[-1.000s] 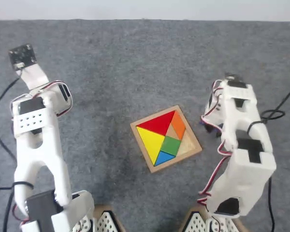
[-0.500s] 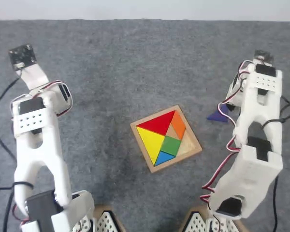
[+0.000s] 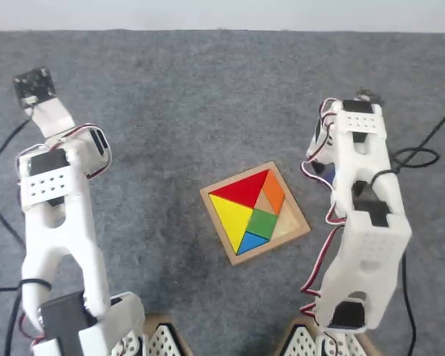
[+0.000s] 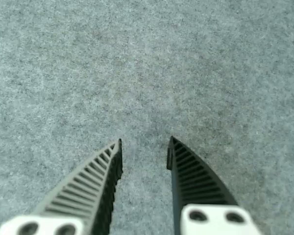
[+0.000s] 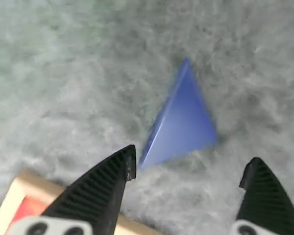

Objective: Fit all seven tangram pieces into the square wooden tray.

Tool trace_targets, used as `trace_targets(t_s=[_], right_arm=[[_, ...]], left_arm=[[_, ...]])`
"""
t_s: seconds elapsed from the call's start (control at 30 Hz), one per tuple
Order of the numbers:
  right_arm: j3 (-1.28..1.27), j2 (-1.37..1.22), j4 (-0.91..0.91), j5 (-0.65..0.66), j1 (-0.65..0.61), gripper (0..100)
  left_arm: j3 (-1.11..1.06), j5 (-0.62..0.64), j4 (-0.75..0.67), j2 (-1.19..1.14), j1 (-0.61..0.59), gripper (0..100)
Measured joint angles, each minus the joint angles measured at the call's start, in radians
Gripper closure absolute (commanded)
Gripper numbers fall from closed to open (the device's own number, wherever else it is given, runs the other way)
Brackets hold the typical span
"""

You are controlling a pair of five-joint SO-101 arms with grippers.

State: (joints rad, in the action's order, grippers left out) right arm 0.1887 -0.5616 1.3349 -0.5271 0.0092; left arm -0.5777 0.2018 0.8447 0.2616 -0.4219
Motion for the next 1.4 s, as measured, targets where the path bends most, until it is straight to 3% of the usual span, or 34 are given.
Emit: trace_targets(t_s=[0.53, 0.7, 0.97, 1.4], right_arm=[[0.038, -0.029, -0.071, -0.046, 0.038, 67.4], [0.068, -0.104, -0.068, -0.048, 0.038, 79.1], [0.153, -0.143, -0.014, -0.049, 0.048, 77.9], [0.244, -0.163, 0.155, 0.184, -0.002, 92.8]], left_arm=[[0.0, 0.0, 0.0, 0.0, 0.0, 85], [0.0, 0.0, 0.0, 0.0, 0.0, 85], [0.0, 0.0, 0.0, 0.0, 0.0, 85], [0.0, 0.0, 0.0, 0.0, 0.0, 85]])
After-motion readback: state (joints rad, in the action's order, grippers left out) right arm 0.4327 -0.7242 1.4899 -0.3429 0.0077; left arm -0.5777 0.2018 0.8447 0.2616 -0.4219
